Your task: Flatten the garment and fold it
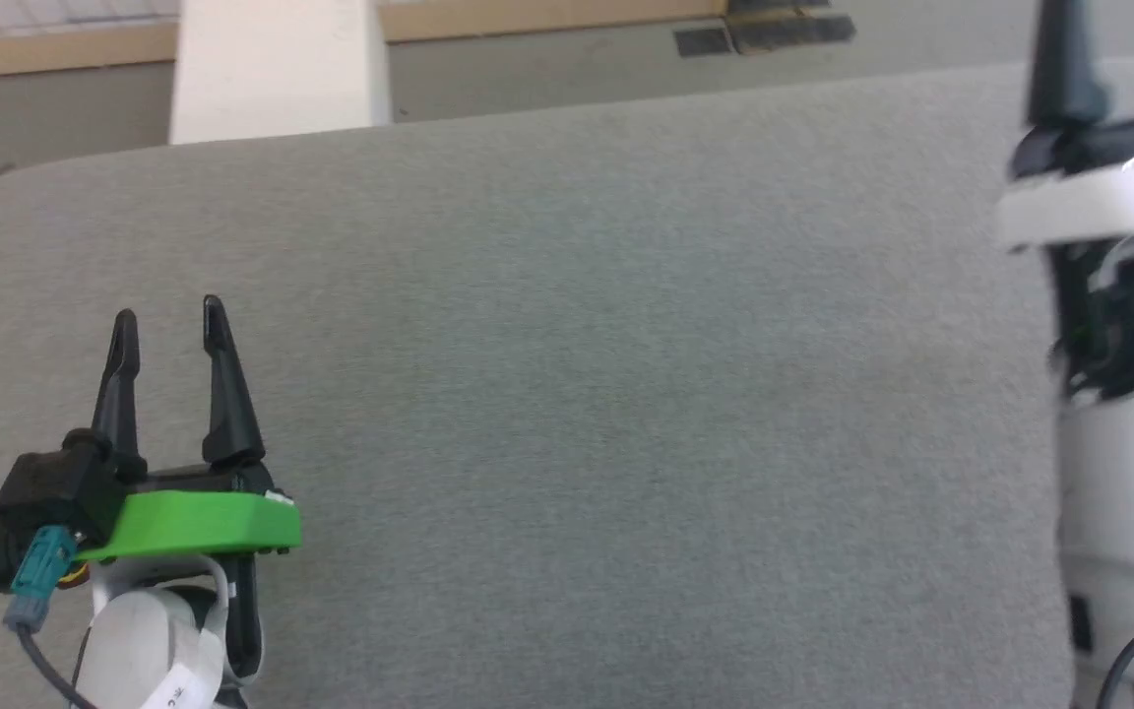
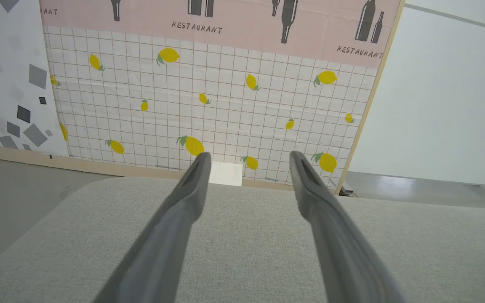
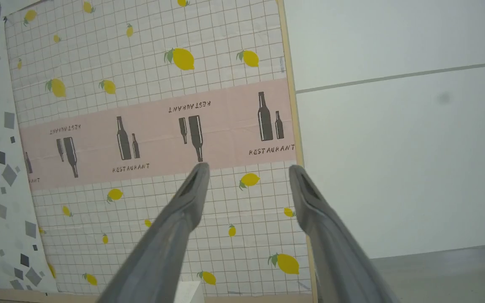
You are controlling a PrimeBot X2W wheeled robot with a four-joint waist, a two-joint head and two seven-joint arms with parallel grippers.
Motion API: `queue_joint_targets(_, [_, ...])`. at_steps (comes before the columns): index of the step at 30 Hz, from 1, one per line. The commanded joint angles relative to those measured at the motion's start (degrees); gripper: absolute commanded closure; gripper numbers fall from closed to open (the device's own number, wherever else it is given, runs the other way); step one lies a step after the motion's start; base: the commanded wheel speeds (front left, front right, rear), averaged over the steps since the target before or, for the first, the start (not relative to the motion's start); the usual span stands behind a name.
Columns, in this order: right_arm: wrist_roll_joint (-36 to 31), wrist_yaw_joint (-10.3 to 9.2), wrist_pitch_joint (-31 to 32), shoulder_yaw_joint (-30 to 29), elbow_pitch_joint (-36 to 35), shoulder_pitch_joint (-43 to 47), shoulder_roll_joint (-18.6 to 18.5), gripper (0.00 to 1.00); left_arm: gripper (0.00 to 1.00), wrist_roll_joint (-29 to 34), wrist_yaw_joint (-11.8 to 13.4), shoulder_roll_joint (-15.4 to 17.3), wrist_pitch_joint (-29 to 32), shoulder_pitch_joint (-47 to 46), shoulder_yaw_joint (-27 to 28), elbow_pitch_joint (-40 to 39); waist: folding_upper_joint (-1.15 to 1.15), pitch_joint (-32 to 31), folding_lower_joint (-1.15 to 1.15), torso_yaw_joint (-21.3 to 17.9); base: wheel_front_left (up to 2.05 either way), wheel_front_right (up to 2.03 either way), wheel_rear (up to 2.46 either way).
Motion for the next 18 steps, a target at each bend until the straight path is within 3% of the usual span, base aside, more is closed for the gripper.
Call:
queue_joint_targets(1, [-0.36,-0.09,-1.02,0.24,-0.14,1.99,0.77,0.0,0.0,-0.35,0.36,-0.26,-0.33,-1.12,-0.21,0.42,0.0,-3.13,0.0,3.36,0.0,0.0,0.0])
queue_joint_targets(6, [-1.27,-0.09,-4.2,1.14,-0.18,8.85,2.63,0.0,0.0,-0.14,1.05,-0.62,-0.55,-1.72,-0.85,1.87,0.0,-3.86,0.0,4.2,0.0,0.0,0.0])
queue_joint_targets(18, [-0.92,-0.09,-5.73,2.63,-0.6,24.04,2.77,0.0,0.0,-0.53,1.62,-1.43,-1.0,-1.67,-2.57,6.11,0.0,-5.73,0.0,4.32,0.0,0.0,0.0])
